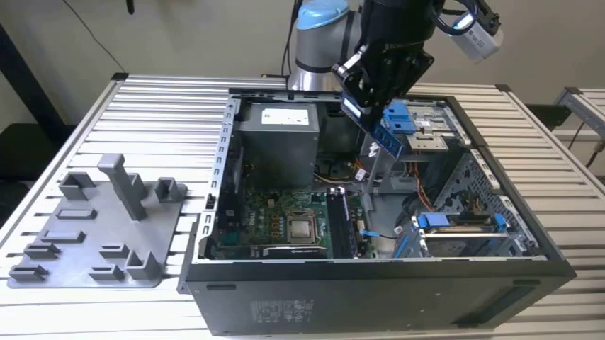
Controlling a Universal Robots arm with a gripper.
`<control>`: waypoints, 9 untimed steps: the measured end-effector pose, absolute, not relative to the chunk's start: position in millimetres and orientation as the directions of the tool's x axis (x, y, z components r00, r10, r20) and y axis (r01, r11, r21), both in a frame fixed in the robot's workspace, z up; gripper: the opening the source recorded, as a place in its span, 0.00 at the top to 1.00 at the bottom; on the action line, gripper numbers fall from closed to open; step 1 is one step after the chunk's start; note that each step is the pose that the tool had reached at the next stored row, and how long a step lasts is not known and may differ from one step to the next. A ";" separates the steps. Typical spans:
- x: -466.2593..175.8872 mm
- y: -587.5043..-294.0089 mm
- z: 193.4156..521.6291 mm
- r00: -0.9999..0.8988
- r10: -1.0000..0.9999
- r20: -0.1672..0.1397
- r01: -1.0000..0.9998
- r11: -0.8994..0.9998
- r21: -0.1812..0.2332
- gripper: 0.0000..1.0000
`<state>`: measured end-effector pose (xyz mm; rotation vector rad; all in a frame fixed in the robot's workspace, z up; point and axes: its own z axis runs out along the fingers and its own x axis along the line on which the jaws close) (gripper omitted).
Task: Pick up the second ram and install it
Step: 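Insert the second ram into the second slot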
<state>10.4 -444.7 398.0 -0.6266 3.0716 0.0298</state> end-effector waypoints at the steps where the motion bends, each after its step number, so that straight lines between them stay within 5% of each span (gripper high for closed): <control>1: 10.4 -444.9 397.1 -0.924 -0.383 -0.010 -0.383 0.924 0.017 0.86; 9: 10.4 -446.9 392.5 -0.953 -0.301 -0.010 -0.302 0.953 0.017 0.86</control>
